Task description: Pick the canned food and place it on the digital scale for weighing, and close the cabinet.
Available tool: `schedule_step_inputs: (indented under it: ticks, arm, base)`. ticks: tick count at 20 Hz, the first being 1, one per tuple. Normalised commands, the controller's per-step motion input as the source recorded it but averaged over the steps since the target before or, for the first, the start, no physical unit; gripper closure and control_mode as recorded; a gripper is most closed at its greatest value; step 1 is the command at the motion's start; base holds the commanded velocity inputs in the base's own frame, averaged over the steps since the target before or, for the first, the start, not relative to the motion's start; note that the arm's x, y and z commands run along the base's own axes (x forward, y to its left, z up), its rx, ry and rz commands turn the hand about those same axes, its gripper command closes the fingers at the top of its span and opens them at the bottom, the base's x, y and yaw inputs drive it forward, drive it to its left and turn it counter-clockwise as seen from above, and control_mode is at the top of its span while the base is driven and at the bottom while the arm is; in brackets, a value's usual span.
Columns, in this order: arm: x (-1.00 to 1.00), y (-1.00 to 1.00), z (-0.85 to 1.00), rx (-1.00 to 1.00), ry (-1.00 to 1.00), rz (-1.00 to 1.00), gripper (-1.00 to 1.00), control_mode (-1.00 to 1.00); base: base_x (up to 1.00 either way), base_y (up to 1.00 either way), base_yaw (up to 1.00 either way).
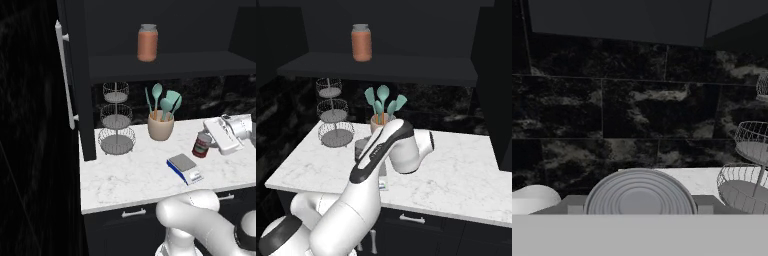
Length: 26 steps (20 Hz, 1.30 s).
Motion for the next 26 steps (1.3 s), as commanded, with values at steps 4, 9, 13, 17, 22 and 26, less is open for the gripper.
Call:
schedule_step_inputs:
  ticks: [4,9,13,17,22,26]
  arm:
    - [0.22,0.00,-0.35,0.00,0.02,0.00,1.00,-1.00]
    - [0.29,0.00,-0.42,0.00,0.00,0.00,1.00,-1.00]
    - [0.21,0.00,-0.25,0.00,0.00,0.00,1.00,-1.00]
    - [0.20,0.00,-0.31,-0.01,0.00,0.00,1.00,-1.00]
    - [0.21,0.00,-0.30,-0.03,0.00,0.00,1.00,-1.00]
    - [0.15,0.00,-0.26,-0.04,0.00,0.00,1.00,-1.00]
  base:
    - [0.00,0.00,0.00]
    - [0.00,0.00,0.00]
    - [0.00,0.00,0.00]
    - [0.00,0.00,0.00]
    - [0.00,0.00,0.00]
    - [0.00,0.00,0.00]
